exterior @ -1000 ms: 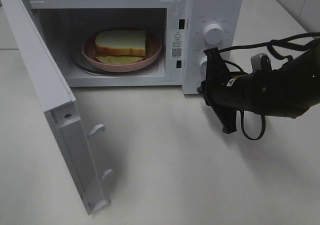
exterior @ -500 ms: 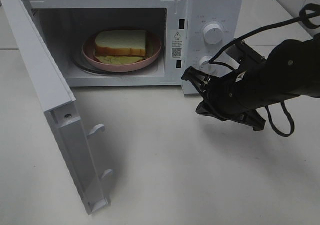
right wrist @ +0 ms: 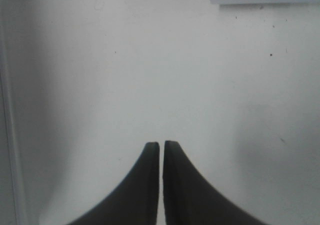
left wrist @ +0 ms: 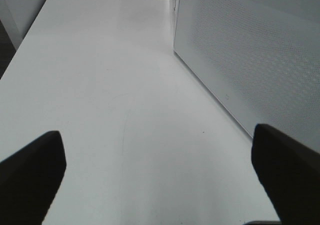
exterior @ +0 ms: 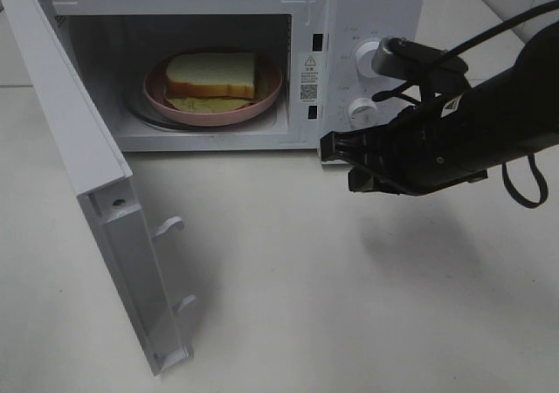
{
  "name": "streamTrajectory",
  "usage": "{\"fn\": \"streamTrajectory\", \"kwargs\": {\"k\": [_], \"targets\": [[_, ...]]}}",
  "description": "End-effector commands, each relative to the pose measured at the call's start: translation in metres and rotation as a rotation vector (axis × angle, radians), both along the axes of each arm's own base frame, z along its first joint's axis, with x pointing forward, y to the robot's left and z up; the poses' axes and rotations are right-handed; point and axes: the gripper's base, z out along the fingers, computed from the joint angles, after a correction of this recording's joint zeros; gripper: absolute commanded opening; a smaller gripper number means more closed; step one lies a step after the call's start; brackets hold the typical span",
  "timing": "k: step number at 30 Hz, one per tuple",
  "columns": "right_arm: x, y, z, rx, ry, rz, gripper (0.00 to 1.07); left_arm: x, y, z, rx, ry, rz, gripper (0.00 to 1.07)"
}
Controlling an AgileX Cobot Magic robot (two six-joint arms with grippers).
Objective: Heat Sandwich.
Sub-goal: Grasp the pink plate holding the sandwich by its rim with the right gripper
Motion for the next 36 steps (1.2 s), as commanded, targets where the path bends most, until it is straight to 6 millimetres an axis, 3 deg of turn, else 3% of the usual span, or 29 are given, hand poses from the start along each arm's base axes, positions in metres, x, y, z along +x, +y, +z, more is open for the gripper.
{"fn": "streamTrajectory", "kwargs": {"k": [1, 7, 14, 17, 26, 33, 36], "targets": [[-0.002, -0.003, 0.01, -0.039, -0.043, 0.065, 0.08, 0.0, -0.001, -0.001, -0.005, -0.001, -0.004, 0.95], [-0.003, -0.002, 0.022, -0.173, -0.004, 0.254, 0.1, 0.0, -0.001, -0.001, -0.005, -0.001, -0.004, 0.95], [0.002, 0.0, 0.037, -0.32, -0.075, 0.492, 0.11, 0.0, -0.001, -0.001, -0.005, -0.001, -0.004, 0.95], [0.001, -0.002, 0.04, -0.453, -0.137, 0.73, 0.12, 0.0, -0.001, -0.001, -0.005, -0.001, -0.004, 0.95], [0.0, -0.003, 0.04, -0.651, -0.304, 1.172, 0.13, 0.0, -0.001, -0.001, -0.005, -0.001, -0.004, 0.95], [-0.001, -0.004, 0.039, -0.72, -0.36, 1.347, 0.13, 0.0, -0.001, -0.001, -0.005, -0.001, -0.004, 0.95], [0.0, -0.004, 0.037, -0.734, -0.348, 1.356, 0.19, 0.0, -0.001, -0.001, -0.005, -0.001, -0.004, 0.95]]}}
